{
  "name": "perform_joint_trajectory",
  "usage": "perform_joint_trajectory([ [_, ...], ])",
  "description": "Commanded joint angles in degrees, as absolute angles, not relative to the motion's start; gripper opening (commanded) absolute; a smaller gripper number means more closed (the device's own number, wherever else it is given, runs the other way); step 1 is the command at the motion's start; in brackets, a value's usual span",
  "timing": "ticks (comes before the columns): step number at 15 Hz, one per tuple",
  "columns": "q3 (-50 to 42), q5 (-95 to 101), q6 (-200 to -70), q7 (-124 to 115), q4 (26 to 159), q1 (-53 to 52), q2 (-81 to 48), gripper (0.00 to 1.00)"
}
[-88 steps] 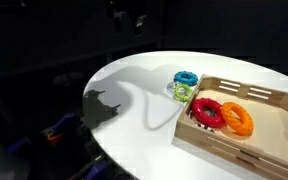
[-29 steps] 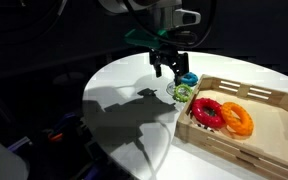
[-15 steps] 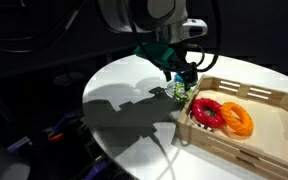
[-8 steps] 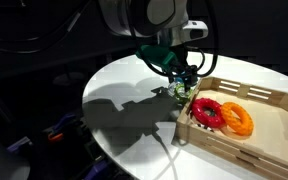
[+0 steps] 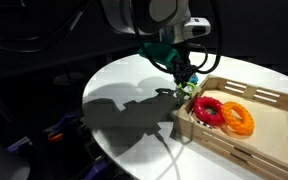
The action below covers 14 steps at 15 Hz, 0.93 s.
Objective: Put the green ring onto the tray
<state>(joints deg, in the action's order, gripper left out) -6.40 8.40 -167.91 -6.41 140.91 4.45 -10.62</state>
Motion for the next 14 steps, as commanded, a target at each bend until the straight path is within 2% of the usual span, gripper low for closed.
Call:
perform_joint_trajectory([
  [1,-7.6,8.2,-166.3,-6.0,140.2,3.7,-9.6,0.03],
  [3,-7.4,7.5,-165.8,-5.7,140.1,3.9,-8.7,0.07],
  [8,-5.4,2.0,-164.7,-3.8,140.2,5.0,-4.5,0.07],
  [14,-13.7,24.3,-161.4,-20.0,138.1,5.0,-1.5,0.07],
])
